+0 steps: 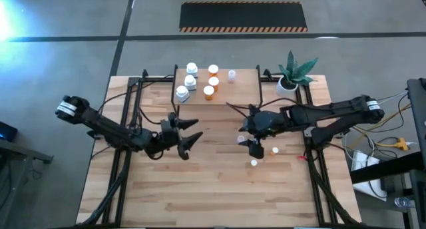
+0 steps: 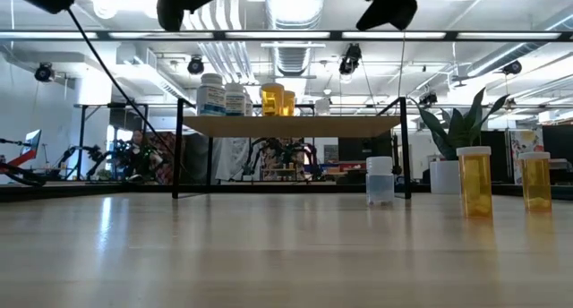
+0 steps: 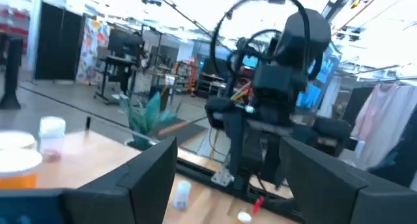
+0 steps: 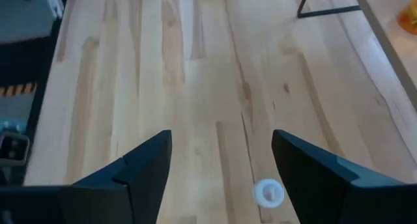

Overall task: Pick and place medicine bottles onto shelf by color
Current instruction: Put the left transparent pill bottle on the shelf aligned with the other transparent pill bottle

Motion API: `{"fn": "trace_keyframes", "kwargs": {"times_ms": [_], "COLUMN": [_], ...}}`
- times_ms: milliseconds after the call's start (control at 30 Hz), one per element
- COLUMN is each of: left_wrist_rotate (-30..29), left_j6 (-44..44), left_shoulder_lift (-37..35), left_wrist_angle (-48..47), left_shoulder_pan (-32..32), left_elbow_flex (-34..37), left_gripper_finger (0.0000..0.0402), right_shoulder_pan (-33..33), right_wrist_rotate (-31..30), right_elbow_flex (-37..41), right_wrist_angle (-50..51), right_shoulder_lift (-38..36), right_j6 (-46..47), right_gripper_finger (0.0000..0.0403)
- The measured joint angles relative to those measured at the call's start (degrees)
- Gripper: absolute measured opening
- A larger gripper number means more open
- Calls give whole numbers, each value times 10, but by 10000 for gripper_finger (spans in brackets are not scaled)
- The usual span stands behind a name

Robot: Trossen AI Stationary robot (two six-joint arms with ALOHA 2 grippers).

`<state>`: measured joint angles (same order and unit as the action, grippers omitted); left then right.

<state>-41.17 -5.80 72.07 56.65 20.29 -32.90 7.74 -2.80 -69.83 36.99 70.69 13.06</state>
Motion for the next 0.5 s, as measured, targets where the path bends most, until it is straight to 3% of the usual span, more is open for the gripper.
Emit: {"fn": "trace_keyframes", "kwargs": {"times_ms": [333,500], "left_wrist_rotate": [-28,-19], "left_j6": [3,2], "left_shoulder_lift": [0,-10], "left_wrist_angle": [-2,-3], "left_shoulder_pan": [-2,-2], "left_elbow_flex": [-13,-9], "left_gripper_finger": [254,254], "right_shoulder_pan": [0,0], "right_wrist_rotate": [-1,-2], "right_elbow_flex": [12,11], "right_wrist_angle": [5,20], "right_shoulder_lift": [-4,0], "right_j6": [-17,83], "right_gripper_finger": [231,227]}}
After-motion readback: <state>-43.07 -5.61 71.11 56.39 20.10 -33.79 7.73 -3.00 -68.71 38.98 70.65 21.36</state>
